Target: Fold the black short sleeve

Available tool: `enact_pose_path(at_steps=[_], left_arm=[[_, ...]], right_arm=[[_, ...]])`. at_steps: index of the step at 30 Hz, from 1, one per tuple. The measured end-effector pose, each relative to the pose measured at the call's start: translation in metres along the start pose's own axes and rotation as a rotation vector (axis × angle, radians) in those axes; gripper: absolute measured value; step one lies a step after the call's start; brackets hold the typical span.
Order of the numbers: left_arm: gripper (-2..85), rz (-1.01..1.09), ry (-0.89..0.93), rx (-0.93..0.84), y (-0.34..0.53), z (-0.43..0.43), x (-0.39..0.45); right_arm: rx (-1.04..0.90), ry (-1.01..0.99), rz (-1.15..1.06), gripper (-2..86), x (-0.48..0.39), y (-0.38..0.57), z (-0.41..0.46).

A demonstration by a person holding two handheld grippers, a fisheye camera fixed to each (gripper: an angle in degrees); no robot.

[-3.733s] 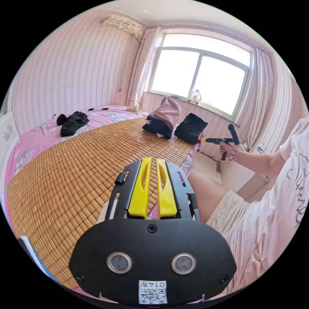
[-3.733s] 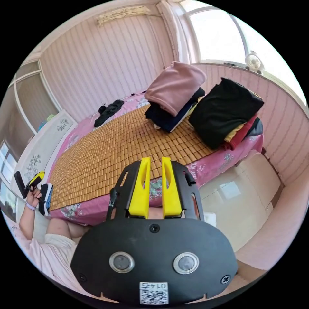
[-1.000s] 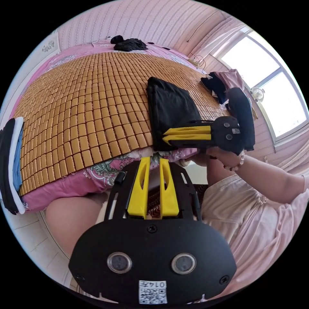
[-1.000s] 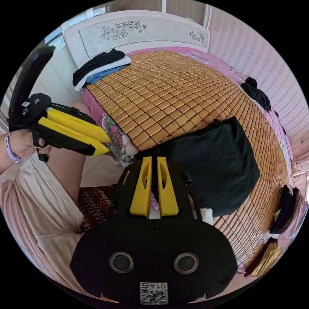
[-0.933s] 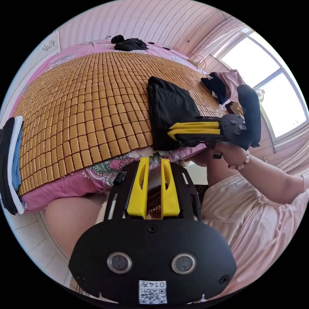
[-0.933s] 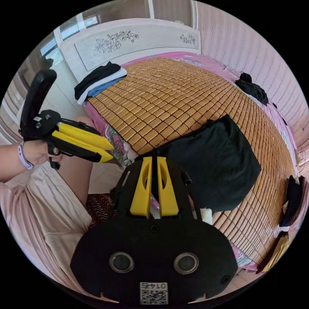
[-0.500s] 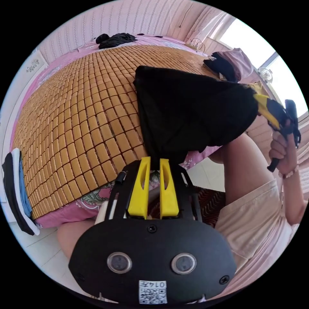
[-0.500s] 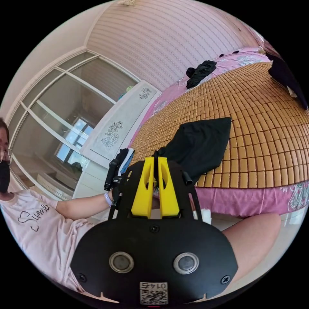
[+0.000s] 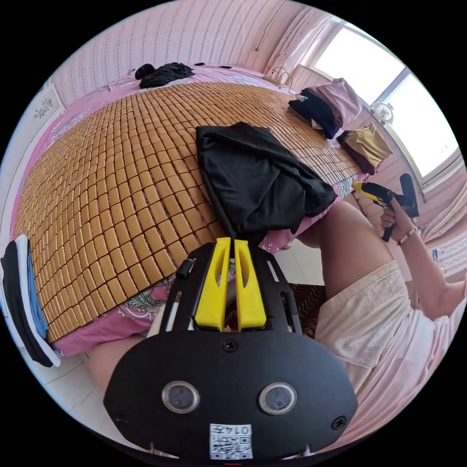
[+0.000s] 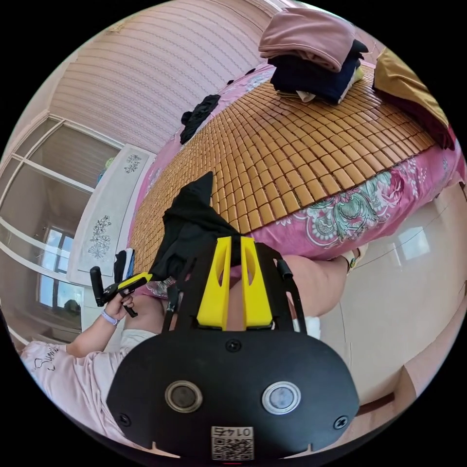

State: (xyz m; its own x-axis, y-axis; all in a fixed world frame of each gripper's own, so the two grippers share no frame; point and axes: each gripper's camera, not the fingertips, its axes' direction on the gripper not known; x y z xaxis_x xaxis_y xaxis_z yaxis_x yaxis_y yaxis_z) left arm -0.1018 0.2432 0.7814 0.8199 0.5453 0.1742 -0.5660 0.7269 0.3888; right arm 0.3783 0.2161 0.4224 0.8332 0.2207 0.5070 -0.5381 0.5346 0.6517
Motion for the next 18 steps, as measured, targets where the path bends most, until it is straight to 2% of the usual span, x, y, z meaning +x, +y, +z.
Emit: enact_pose_path(at_steps=[6, 12, 15, 18], left_arm=[[-0.9, 0.005, -0.004, -0.002, 0.017, -0.009, 0.002], [-0.9, -0.037, 0.037, 0.031, 0.04, -0.023, -0.001], [-0.9, -0.066, 0.067, 0.071, 0.053, -0.035, -0.005], [-1.0, -0.102, 0.096, 0.147, 0.069, -0.058, -0.012]], right_arm=[[-0.106, 0.075, -0.072, 6.8, -0.005, -0.028, 0.016], [-0.455, 0.093, -0.173, 5.2, -0.012, -0.052, 0.066], [-0.456, 0.082, -0.142, 0.8, -0.006, -0.055, 0.057], [-0.343, -0.068, -0.141, 0.2, 0.002, -0.053, 0.017]])
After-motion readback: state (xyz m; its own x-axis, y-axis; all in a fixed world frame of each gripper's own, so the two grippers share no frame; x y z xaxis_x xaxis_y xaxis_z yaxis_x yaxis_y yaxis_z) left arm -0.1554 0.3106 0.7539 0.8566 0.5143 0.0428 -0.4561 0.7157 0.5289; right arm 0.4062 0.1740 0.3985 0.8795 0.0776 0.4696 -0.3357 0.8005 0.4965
